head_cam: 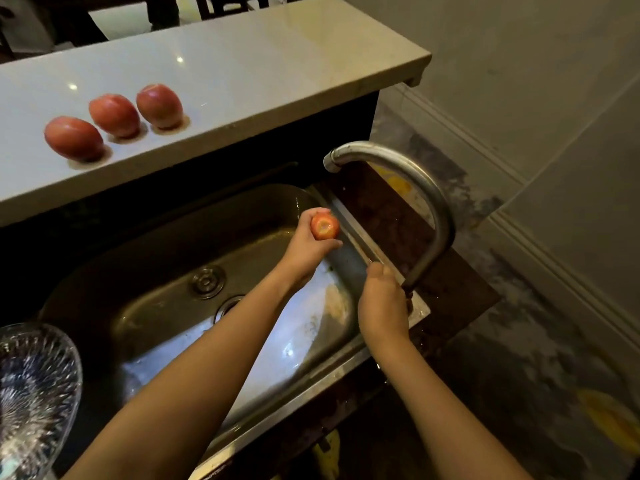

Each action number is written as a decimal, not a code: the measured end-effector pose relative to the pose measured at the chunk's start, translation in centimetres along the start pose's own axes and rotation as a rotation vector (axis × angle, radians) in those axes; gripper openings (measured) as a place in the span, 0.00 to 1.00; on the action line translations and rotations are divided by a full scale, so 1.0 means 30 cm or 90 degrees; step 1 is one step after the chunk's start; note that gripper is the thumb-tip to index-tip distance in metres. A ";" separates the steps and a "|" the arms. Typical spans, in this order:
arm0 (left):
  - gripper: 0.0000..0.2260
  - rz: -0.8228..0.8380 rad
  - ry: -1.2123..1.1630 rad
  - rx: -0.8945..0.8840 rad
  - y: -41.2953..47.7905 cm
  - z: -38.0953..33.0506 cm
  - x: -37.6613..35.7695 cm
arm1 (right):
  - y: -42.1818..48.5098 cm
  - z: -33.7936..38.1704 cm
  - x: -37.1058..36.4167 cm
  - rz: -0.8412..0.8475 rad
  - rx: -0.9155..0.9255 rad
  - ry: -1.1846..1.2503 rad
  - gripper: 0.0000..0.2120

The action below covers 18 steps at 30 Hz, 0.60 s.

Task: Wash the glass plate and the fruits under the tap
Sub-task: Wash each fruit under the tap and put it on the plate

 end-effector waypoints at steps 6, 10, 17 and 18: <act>0.25 0.019 -0.035 0.012 -0.004 -0.023 -0.017 | 0.015 -0.001 -0.008 -0.005 -0.003 -0.015 0.12; 0.26 0.032 -0.039 0.009 0.000 -0.036 -0.027 | 0.021 -0.002 -0.007 -0.001 -0.004 -0.032 0.12; 0.28 0.047 -0.045 0.017 0.003 -0.050 -0.041 | 0.027 -0.002 -0.005 0.009 -0.011 -0.044 0.13; 0.28 0.049 -0.045 0.017 0.002 -0.051 -0.042 | 0.028 -0.002 -0.005 0.008 -0.012 -0.045 0.13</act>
Point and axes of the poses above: each hand's wrist, its own y-axis towards the middle knuckle, its own x-axis out of the back of the hand, z = x × y, the point moved 1 cm from there along y, towards the middle knuckle, and after that the axes turned 12 degrees about x, right-handed, at the moved point
